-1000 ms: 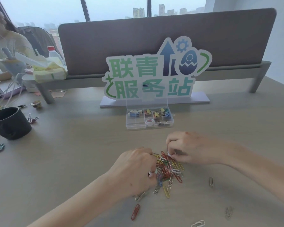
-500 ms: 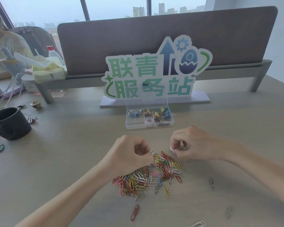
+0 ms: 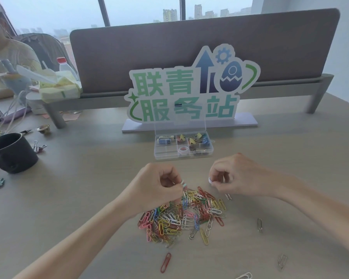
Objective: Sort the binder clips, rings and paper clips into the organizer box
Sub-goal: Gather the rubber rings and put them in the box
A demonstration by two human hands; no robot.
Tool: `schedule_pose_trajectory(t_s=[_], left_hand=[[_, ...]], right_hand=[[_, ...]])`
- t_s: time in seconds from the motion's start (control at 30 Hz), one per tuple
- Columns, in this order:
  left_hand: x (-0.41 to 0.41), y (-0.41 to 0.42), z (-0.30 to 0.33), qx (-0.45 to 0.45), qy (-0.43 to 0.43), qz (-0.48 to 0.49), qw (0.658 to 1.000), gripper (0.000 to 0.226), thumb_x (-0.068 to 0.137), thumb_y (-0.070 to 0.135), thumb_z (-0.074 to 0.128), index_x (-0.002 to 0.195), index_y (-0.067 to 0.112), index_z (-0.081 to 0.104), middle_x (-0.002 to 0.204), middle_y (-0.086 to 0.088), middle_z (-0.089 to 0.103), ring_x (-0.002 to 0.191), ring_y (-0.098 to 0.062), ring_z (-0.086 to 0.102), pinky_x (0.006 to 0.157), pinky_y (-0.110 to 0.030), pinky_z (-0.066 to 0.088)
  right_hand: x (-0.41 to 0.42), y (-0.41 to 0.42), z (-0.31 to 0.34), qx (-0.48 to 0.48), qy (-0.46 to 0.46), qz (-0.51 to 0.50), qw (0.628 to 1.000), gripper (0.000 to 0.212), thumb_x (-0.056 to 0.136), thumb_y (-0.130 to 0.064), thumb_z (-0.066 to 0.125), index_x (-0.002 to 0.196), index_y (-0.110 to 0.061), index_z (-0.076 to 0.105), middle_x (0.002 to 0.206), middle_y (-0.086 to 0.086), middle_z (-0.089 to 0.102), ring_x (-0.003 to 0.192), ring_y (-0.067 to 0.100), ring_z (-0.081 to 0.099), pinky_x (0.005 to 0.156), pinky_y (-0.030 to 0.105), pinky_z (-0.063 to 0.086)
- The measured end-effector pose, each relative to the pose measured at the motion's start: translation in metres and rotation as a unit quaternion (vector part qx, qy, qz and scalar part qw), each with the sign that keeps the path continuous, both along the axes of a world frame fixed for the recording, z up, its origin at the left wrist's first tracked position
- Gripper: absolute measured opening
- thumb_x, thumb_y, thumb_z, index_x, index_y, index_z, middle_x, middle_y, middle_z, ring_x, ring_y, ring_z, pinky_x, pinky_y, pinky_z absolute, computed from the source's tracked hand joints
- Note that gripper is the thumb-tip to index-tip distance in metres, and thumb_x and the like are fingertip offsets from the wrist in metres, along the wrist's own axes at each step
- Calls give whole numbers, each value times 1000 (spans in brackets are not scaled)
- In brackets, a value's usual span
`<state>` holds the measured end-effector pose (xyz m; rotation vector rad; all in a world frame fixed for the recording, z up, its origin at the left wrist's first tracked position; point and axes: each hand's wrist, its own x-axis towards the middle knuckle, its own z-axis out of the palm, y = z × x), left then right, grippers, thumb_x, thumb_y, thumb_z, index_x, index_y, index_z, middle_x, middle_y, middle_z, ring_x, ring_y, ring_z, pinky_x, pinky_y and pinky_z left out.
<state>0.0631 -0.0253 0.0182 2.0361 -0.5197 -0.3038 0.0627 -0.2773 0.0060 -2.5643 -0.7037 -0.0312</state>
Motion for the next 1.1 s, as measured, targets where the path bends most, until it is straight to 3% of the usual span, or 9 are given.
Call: schedule_pose_trajectory(t_s=[0.2,0.27,0.4,0.5,0.67,0.87,1.1], left_hand=[[8,2,-5,60,-118,13,991,11,78,17,72,68,19,69,63,2,70,57,-10,64,62,-29,56],[13,3,-3,85,-166,23,982,10,78,19,73,69,19,70,65,4,69,60,-8,63,64,-26,55],[31,1,3,119,-226,27,966,11,77,19,72,68,20,66,75,6,68,67,-7,61,66,-20,52],[50,-1,6,120,-236,39,964,11,77,19,71,68,20,67,81,5,69,68,-6,59,66,-18,50],[74,0,5,109,-208,87,968,8,77,22,73,70,21,72,67,9,68,60,1,57,61,-9,45],[85,3,-2,118,-184,75,973,5,77,21,74,72,19,73,67,9,70,61,4,58,59,-4,42],[92,7,-10,130,-202,88,967,4,76,17,72,73,16,71,75,5,72,65,-3,61,64,-9,47]], right_hand=[[6,1,4,18,-28,4,999,9,81,-14,72,73,-18,71,79,-8,72,68,3,62,63,8,43],[13,3,8,25,-38,9,999,9,82,-14,72,74,-17,71,84,-9,71,69,4,63,66,14,48],[39,12,19,21,-75,4,997,8,82,-17,72,75,-14,73,89,-8,68,72,4,62,68,11,46],[64,20,26,4,-82,-14,996,7,81,-19,71,76,-16,73,84,-8,68,70,4,61,67,10,44],[106,30,32,-5,-52,-62,997,4,83,-22,70,80,-24,69,73,-17,64,70,-7,60,60,4,37],[132,38,22,-22,-16,-47,999,11,86,-19,66,97,-17,66,90,-8,69,81,2,64,74,16,51],[136,43,20,-42,-4,-37,998,15,89,-19,66,104,-20,66,94,-10,67,86,1,63,80,20,53]])
